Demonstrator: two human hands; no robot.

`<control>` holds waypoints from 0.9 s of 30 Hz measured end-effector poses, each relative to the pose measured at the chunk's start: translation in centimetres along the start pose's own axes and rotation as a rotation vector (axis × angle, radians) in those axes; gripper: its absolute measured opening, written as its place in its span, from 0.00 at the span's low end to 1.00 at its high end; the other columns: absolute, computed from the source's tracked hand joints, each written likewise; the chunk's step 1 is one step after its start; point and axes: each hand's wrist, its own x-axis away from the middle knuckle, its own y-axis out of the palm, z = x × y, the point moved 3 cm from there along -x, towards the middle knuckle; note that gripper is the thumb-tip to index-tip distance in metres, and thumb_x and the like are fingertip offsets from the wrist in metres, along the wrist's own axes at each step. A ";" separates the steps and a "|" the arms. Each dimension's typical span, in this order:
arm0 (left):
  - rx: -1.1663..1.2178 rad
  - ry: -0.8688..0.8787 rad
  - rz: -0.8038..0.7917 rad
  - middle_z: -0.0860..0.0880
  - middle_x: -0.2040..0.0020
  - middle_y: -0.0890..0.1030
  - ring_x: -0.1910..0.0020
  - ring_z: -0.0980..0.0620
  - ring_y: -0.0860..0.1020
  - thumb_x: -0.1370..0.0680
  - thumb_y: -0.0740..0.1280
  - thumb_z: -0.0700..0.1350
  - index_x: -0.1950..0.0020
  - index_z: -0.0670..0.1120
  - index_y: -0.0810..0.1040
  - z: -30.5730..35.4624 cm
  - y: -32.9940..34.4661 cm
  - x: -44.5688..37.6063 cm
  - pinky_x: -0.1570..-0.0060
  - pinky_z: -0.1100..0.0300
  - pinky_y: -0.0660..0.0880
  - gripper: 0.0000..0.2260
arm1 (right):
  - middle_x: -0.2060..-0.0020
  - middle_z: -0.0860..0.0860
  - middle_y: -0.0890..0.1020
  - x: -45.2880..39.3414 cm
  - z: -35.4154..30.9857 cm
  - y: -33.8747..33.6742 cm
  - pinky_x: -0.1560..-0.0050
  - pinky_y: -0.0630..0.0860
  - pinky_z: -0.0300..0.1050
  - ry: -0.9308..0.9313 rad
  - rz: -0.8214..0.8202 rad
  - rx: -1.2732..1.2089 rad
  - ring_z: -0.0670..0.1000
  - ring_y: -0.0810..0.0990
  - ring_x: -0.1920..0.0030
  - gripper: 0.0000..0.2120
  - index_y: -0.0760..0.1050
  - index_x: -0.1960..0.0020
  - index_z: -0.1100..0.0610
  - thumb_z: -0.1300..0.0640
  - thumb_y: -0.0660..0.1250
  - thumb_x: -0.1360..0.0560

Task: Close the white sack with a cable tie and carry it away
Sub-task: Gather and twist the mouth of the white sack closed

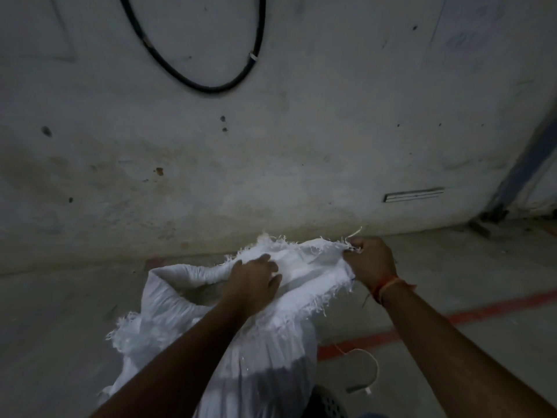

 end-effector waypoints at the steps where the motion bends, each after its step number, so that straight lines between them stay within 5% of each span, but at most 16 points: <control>1: 0.050 -0.003 0.077 0.53 0.34 0.78 0.39 0.50 0.80 0.20 0.55 0.60 0.39 0.52 0.79 0.3 -1.5 -0.5 0.36 0.45 0.73 0.20 | 0.59 0.62 0.87 -0.3 -0.8 -0.7 0.53 0.78 0.45 -0.025 0.009 -0.015 0.53 0.85 0.54 0.06 0.86 0.55 0.63 0.66 0.72 0.30; 3: 0.188 0.023 0.164 0.54 0.30 0.77 0.34 0.52 0.77 0.22 0.54 0.66 0.37 0.55 0.78 1.4 -4.5 -0.8 0.30 0.42 0.68 0.24 | 0.58 0.60 0.88 -0.8 -2.4 -2.0 0.50 0.79 0.44 -0.074 0.025 -0.037 0.50 0.84 0.55 0.06 0.86 0.54 0.63 0.66 0.73 0.30; 7: 0.268 0.178 0.048 0.54 0.17 0.50 0.19 0.52 0.50 0.30 0.59 0.76 0.28 0.61 0.69 5.3 -9.0 0.1 0.25 0.36 0.47 0.34 | 0.58 0.56 0.88 -1.7 -5.2 -3.7 0.51 0.81 0.46 -0.119 0.016 -0.066 0.52 0.85 0.57 0.06 0.87 0.54 0.60 0.63 0.76 0.31; 11: 0.136 0.239 0.159 0.54 0.17 0.41 0.18 0.48 0.41 0.34 0.63 0.77 0.28 0.59 0.68 7.3 -10.0 0.8 0.26 0.33 0.45 0.39 | 0.61 0.53 0.88 -1.8 -8.3 -4.7 0.50 0.83 0.50 -0.181 -0.058 -0.077 0.51 0.86 0.58 0.06 0.87 0.57 0.57 0.63 0.77 0.34; 16: 0.102 0.176 0.272 0.50 0.19 0.59 0.21 0.48 0.58 0.25 0.66 0.63 0.28 0.55 0.71 7.5 -12.5 0.3 0.26 0.32 0.56 0.27 | 0.65 0.52 0.87 -1.2 -12.4 -6.7 0.55 0.84 0.48 -0.252 -0.161 -0.105 0.52 0.86 0.61 0.08 0.87 0.60 0.56 0.66 0.76 0.36; 20: 0.181 0.202 0.405 0.55 0.37 0.82 0.40 0.52 0.80 0.26 0.68 0.59 0.42 0.56 0.83 6.8 -16.5 0.4 0.31 0.36 0.64 0.16 | 0.65 0.54 0.87 -0.8 -15.1 -8.3 0.58 0.82 0.45 -0.301 -0.228 -0.044 0.50 0.85 0.64 0.08 0.87 0.59 0.56 0.66 0.76 0.36; 22: 0.175 0.210 0.416 0.54 0.47 0.86 0.47 0.52 0.83 0.27 0.67 0.62 0.46 0.56 0.85 6.5 -18.2 0.4 0.34 0.41 0.67 0.16 | 0.64 0.54 0.87 -0.6 -15.8 -8.7 0.62 0.81 0.43 -0.293 -0.254 -0.038 0.49 0.83 0.66 0.08 0.87 0.57 0.57 0.67 0.75 0.34; 27: 0.189 0.302 0.445 0.52 0.57 0.85 0.60 0.53 0.81 0.25 0.68 0.55 0.50 0.53 0.87 6.1 -19.4 0.7 0.59 0.57 0.77 0.11 | 0.68 0.55 0.83 0.5 -15.8 -8.4 0.77 0.70 0.33 -0.222 -0.292 -0.260 0.45 0.78 0.74 0.05 0.85 0.54 0.61 0.65 0.74 0.30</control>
